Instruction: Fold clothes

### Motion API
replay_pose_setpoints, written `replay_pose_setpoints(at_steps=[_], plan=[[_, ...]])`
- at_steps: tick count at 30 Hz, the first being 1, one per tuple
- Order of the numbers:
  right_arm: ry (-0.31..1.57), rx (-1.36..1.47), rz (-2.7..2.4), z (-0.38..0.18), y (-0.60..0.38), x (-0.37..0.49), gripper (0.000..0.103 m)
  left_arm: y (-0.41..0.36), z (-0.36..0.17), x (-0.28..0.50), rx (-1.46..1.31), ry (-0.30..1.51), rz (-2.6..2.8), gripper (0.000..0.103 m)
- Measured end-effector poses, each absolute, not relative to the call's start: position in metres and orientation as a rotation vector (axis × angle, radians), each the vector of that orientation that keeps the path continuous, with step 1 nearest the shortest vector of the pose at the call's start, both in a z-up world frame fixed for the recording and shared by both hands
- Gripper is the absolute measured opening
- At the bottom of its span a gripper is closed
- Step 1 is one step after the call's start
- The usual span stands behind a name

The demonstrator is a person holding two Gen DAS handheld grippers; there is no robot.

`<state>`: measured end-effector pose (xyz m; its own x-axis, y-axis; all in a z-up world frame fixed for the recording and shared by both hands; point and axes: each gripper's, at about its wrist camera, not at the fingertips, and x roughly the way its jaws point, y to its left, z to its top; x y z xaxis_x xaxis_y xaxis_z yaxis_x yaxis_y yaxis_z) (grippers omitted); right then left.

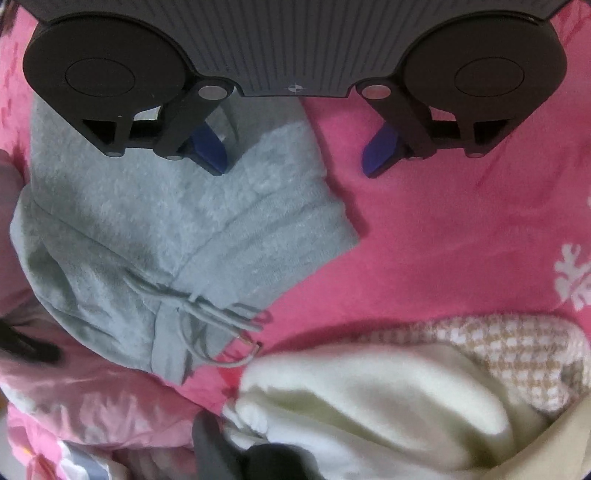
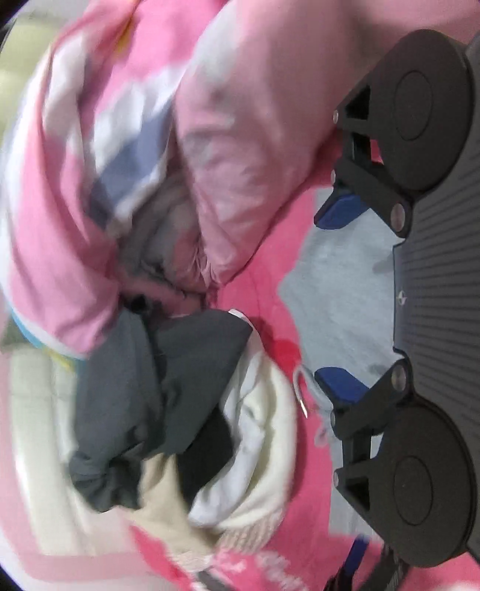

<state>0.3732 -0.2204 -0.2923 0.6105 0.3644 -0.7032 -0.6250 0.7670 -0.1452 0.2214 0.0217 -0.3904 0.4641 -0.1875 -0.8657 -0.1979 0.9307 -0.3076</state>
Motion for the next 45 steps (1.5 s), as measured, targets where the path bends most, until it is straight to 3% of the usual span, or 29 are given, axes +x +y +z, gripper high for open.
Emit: replay_pose_setpoints(at_steps=[6, 8, 11, 13, 16, 18, 21, 30, 37, 45], plan=[[0.893, -0.428, 0.675, -0.342, -0.196, 0.467, 0.091, 0.015, -0.390, 0.226, -0.377, 1.052, 0.024, 0.059], [0.966, -0.378, 0.655, -0.356, -0.197, 0.493, 0.091, 0.015, -0.391, 0.225, -0.388, 1.049, 0.029, 0.059], [1.121, -0.265, 0.638, -0.378, -0.201, 0.518, 0.091, 0.016, -0.394, 0.227, -0.409, 1.055, 0.025, 0.064], [1.168, -0.241, 0.655, -0.385, -0.200, 0.517, 0.089, 0.016, -0.395, 0.231, -0.439, 1.062, 0.012, 0.081], [1.153, -0.255, 0.670, -0.382, -0.198, 0.504, 0.063, 0.013, -0.396, 0.238, -0.454, 1.069, 0.023, 0.080], [1.109, -0.270, 0.658, -0.371, -0.200, 0.491, 0.030, 0.013, -0.394, 0.239, -0.460, 1.062, 0.047, 0.074], [1.038, -0.209, 0.646, -0.347, -0.215, 0.474, 0.013, 0.017, -0.391, 0.235, -0.486, 1.038, 0.082, 0.056], [0.851, -0.034, 0.700, -0.267, -0.241, 0.386, 0.005, 0.020, -0.368, 0.205, -0.546, 0.927, 0.036, 0.020], [0.737, -0.004, 0.726, -0.194, -0.243, 0.324, 0.001, 0.028, -0.335, 0.154, -0.657, 0.823, -0.022, 0.017], [0.955, -0.107, 0.596, -0.239, -0.214, 0.324, 0.005, 0.041, -0.350, 0.121, -0.703, 0.927, -0.027, 0.018]])
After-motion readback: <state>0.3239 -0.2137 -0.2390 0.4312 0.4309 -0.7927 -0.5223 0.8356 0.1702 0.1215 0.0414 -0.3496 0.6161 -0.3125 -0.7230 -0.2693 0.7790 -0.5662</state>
